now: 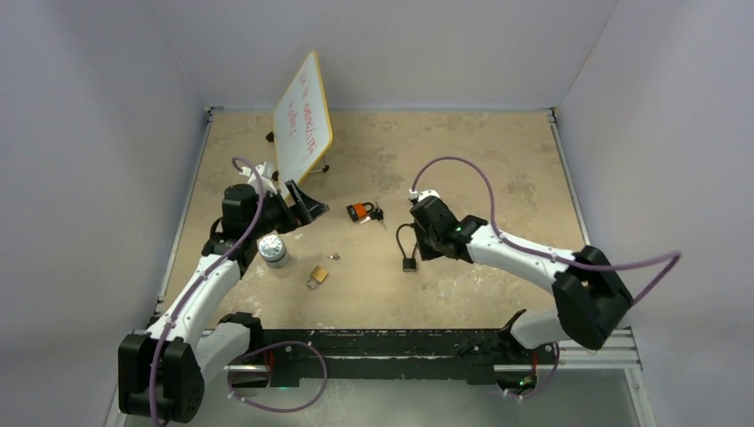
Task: Unlock with the key
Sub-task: Pick up the key from the center of the board.
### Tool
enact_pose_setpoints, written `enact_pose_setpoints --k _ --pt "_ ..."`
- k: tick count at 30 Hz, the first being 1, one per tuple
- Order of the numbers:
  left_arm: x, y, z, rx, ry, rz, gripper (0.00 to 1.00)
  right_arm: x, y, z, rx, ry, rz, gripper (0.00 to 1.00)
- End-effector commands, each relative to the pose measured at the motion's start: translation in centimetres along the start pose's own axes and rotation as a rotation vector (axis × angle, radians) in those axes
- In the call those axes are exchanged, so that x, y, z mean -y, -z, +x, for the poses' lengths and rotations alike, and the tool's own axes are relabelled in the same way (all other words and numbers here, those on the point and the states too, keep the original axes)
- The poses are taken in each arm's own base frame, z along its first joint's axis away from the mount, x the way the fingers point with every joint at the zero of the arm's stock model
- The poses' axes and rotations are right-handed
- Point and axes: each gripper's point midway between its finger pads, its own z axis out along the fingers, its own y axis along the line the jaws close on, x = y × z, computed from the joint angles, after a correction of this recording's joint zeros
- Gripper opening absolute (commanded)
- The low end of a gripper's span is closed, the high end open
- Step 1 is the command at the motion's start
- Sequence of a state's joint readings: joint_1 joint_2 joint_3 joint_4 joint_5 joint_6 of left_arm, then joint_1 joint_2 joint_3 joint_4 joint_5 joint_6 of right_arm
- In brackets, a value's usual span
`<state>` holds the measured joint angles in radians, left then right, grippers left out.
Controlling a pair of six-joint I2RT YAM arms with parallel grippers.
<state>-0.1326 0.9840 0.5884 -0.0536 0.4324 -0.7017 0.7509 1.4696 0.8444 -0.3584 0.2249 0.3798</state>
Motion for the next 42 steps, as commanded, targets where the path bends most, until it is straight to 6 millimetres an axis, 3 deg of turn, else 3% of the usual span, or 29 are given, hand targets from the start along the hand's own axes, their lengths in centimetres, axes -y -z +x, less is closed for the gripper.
enact_pose_setpoints --k 1,10,14,18,22,32,42 --pt "3.0 -0.1 1.0 -0.033 0.029 0.176 0.89 -2.4 3.1 -3.9 0.192 -0.115 -0.147 0.00" --pt "9.5 -0.8 3.2 -0.096 -0.034 0.415 0.89 -6.6 9.8 -8.9 0.354 -0.204 -0.425 0.00" --pt "10.8 -1.7 3.2 -0.092 -0.044 0.430 0.88 -8.2 11.7 -10.3 0.366 -0.257 -0.515 0.00" --pt "11.5 -2.2 2.7 -0.079 -0.052 0.447 0.80 -9.6 12.9 -11.2 0.365 -0.292 -0.598 0.00" --pt "12.4 -2.6 2.8 -0.079 -0.043 0.486 0.74 -10.2 12.8 -11.6 0.345 -0.294 -0.609 0.00" --pt "13.6 -4.4 4.1 -0.118 -0.014 0.516 0.76 -11.2 12.7 -12.3 0.292 -0.302 -0.624 0.00" --pt "13.6 -5.3 4.7 -0.160 -0.001 0.519 0.41 -11.5 12.3 -12.3 0.272 -0.303 -0.623 0.00"
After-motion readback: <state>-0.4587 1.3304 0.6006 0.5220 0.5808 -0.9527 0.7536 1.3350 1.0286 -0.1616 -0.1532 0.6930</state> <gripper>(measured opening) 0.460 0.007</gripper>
